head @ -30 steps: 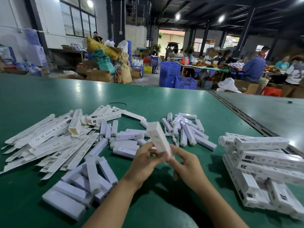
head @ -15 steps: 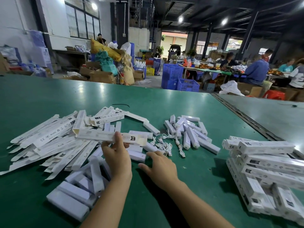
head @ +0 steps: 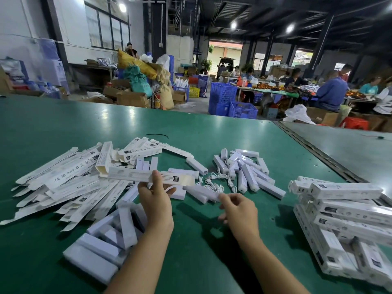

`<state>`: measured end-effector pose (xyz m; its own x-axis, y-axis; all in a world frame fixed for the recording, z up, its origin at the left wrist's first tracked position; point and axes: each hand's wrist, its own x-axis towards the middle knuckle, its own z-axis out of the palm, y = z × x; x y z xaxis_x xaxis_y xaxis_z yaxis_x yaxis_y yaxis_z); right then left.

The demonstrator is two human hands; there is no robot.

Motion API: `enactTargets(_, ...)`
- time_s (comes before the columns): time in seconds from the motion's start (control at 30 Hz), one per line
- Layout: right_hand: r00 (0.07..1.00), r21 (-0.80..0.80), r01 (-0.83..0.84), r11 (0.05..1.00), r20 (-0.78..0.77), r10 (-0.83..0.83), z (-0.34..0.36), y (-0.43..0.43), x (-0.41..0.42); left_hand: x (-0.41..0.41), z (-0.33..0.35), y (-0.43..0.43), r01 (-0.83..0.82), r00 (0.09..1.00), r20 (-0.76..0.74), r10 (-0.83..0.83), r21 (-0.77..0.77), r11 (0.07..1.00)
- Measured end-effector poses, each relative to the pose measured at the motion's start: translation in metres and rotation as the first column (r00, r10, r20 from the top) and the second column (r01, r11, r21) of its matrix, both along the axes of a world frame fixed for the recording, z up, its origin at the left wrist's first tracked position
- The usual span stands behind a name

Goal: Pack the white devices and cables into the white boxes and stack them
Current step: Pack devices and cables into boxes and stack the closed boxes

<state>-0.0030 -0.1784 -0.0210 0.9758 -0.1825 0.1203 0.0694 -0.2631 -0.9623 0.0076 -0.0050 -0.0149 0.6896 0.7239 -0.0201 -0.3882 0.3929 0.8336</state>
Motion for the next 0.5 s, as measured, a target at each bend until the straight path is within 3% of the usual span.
enactTargets(0.13,0.997,0.364,-0.022,0.931,0.08,-0.008,0.008,-0.019,-0.002,-0.001,0.004,-0.001,0.037,0.999,0.032,-0.035,-0.068,0.997)
enactTargets(0.23,0.987,0.524,-0.125,0.843,0.156,0.049,0.015,-0.022,-0.003,-0.001,0.007,-0.003,0.073,0.997,0.044,-0.068,-0.123,0.99)
enactTargets(0.5,0.972,0.355,-0.214,0.91,0.173,0.161,0.012,-0.016,-0.008,-0.001,0.004,-0.005,0.074,0.996,0.05,-0.067,-0.153,0.985)
